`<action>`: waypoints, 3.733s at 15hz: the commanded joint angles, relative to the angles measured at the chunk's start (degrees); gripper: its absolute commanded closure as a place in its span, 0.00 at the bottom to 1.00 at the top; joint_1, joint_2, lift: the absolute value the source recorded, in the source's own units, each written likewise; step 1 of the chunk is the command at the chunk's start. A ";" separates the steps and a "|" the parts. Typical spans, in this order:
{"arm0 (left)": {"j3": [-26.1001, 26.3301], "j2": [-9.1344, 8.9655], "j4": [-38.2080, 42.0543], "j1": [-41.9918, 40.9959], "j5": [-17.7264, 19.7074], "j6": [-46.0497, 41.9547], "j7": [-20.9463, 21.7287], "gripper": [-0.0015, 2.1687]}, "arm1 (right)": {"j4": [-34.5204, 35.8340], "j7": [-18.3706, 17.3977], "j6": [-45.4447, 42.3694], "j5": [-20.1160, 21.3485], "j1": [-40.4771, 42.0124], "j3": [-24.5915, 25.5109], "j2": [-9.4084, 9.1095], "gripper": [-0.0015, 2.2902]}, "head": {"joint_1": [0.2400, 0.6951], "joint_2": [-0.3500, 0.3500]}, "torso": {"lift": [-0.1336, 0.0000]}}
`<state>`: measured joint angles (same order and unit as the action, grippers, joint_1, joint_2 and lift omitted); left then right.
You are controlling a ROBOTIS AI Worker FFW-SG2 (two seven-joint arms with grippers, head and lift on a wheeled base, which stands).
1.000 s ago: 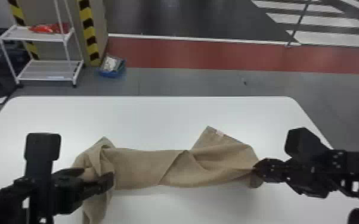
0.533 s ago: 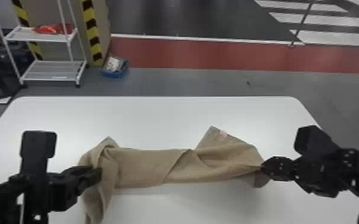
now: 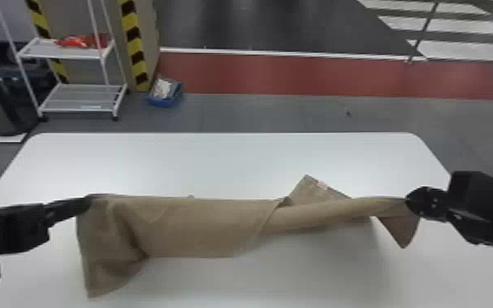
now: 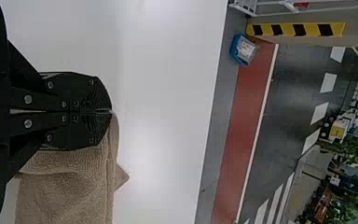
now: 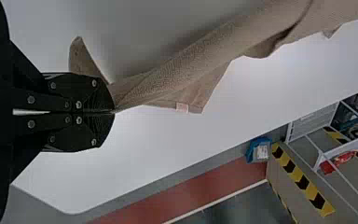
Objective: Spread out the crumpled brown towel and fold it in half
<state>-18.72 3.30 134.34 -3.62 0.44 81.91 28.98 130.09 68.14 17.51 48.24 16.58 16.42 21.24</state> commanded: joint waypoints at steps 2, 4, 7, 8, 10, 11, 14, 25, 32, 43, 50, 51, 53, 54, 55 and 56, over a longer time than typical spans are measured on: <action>-0.27 2.32 -6.73 4.06 -1.14 1.19 1.25 0.87 | -0.80 -2.40 -2.96 3.53 0.82 0.10 2.06 0.64 | 1.00 0.41 | 0.07; 1.84 3.29 -11.65 5.47 -1.85 0.66 1.43 0.87 | -2.03 -2.75 -3.13 5.81 0.30 -3.24 1.97 0.64 | 1.00 0.41 | 0.07; 5.45 2.85 -20.18 8.02 -3.52 -6.72 -0.24 0.87 | -6.34 -2.75 -3.13 8.71 -2.08 -7.72 0.91 0.64 | 1.00 0.42 | 0.07; 6.06 2.68 -22.20 9.25 -4.57 -7.60 -0.42 0.86 | -7.04 -2.75 -2.96 8.89 -2.78 -8.60 0.39 0.64 | 1.00 0.43 | 0.07; 6.24 2.68 -24.31 10.65 -5.36 -7.42 -1.30 0.46 | -7.31 -3.19 -2.61 8.54 -3.57 -9.30 -0.49 0.64 | 1.00 0.45 | 0.07; 5.27 2.59 -23.87 10.22 -5.19 -7.42 -1.47 0.00 | -7.31 -3.19 -2.08 8.54 -4.10 -9.74 -0.76 0.64 | 1.00 0.46 | 0.07; 1.23 2.59 -16.57 6.00 -2.29 -7.42 -1.47 0.01 | -7.31 -3.28 0.38 8.71 -4.98 -10.79 -1.72 0.63 | 1.00 0.50 | 0.07; -2.90 2.32 -3.48 -5.87 2.11 -3.73 2.48 0.02 | -9.94 -5.04 10.05 11.26 -6.82 -13.52 -3.83 0.03 | 1.00 0.51 | 0.07; -1.50 1.71 -3.21 -7.36 2.11 -4.96 2.57 0.02 | -8.89 -4.25 41.16 -9.31 -9.72 -4.64 -4.36 0.02 | 1.00 0.40 | 0.07; 1.58 -0.40 3.47 -13.78 1.93 -5.84 6.97 0.10 | -14.78 -15.59 60.50 -32.86 -22.64 19.26 -5.68 0.02 | 1.00 0.10 | 0.07; 7.29 -0.22 -2.68 -11.93 -7.03 -13.57 6.61 0.13 | -11.97 -15.32 69.29 -33.65 -23.26 22.60 -3.92 0.02 | 1.00 0.00 | 0.07; 7.20 0.04 -2.95 -12.20 -7.56 -13.57 6.97 0.14 | -11.70 -15.32 70.34 -33.65 -23.35 22.87 -3.83 0.02 | 1.00 0.00 | 0.07; 6.85 0.04 -2.68 -13.78 -9.14 -13.57 7.14 0.16 | -11.26 -15.23 71.93 -34.00 -23.35 23.22 -3.31 0.02 | 1.00 0.00 | 0.07; 5.89 -0.05 -2.42 -14.75 -9.05 -13.57 7.23 0.16 | -11.26 -15.23 71.93 -34.18 -23.43 23.31 -3.04 0.02 | 1.00 0.00 | 0.07; 5.36 -0.14 -1.89 -15.62 -9.05 -13.40 7.32 0.16 | -11.26 -15.23 71.93 -34.44 -23.43 23.48 -2.95 0.02 | 1.00 0.00 | 0.07; 5.18 -0.22 -1.10 -16.68 -9.05 -13.40 7.32 0.16 | -11.35 -15.23 72.28 -34.62 -23.52 23.57 -2.78 0.02 | 1.00 0.00 | 0.07</action>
<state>-13.03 3.25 132.34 -18.93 -8.60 68.35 36.28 118.81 52.92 89.46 13.93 -6.83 39.83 18.22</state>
